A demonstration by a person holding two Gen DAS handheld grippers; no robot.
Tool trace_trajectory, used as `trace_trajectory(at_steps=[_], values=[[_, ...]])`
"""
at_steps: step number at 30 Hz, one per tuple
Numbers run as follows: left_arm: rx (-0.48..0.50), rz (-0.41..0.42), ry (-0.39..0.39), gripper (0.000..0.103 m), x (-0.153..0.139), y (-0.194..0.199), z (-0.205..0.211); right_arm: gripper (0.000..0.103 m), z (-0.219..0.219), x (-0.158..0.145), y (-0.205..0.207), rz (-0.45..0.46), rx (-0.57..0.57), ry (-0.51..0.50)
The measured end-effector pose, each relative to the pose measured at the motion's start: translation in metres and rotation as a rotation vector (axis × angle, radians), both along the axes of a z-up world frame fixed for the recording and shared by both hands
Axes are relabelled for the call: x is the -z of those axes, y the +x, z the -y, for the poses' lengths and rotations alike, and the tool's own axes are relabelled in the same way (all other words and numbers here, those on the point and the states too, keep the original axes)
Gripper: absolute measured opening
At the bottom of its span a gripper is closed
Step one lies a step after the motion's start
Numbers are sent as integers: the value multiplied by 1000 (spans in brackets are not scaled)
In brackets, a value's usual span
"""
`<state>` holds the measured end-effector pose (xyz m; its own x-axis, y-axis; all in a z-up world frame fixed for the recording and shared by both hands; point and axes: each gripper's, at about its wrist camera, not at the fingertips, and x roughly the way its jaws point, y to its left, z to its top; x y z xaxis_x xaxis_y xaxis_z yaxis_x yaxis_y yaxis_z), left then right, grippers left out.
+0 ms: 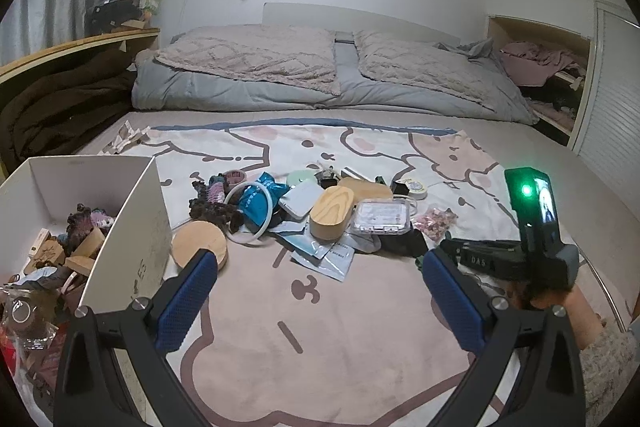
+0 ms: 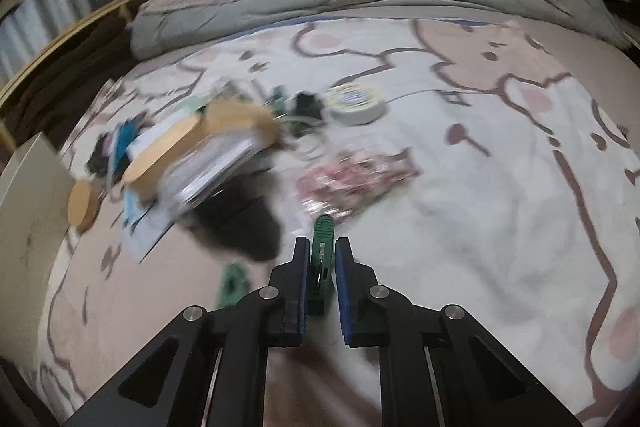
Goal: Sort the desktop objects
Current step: 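Lift the green clothespin off the blanket with the right gripper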
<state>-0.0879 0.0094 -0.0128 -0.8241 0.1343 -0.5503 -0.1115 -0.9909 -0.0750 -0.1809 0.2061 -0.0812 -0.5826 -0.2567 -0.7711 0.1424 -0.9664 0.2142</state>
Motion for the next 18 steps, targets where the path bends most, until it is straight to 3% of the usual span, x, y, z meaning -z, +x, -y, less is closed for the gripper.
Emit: trace_trajectory(at_steps=[18], values=[[-45,24,-24,103,6,-4,9,13,84,3,48,88,-301,-188]])
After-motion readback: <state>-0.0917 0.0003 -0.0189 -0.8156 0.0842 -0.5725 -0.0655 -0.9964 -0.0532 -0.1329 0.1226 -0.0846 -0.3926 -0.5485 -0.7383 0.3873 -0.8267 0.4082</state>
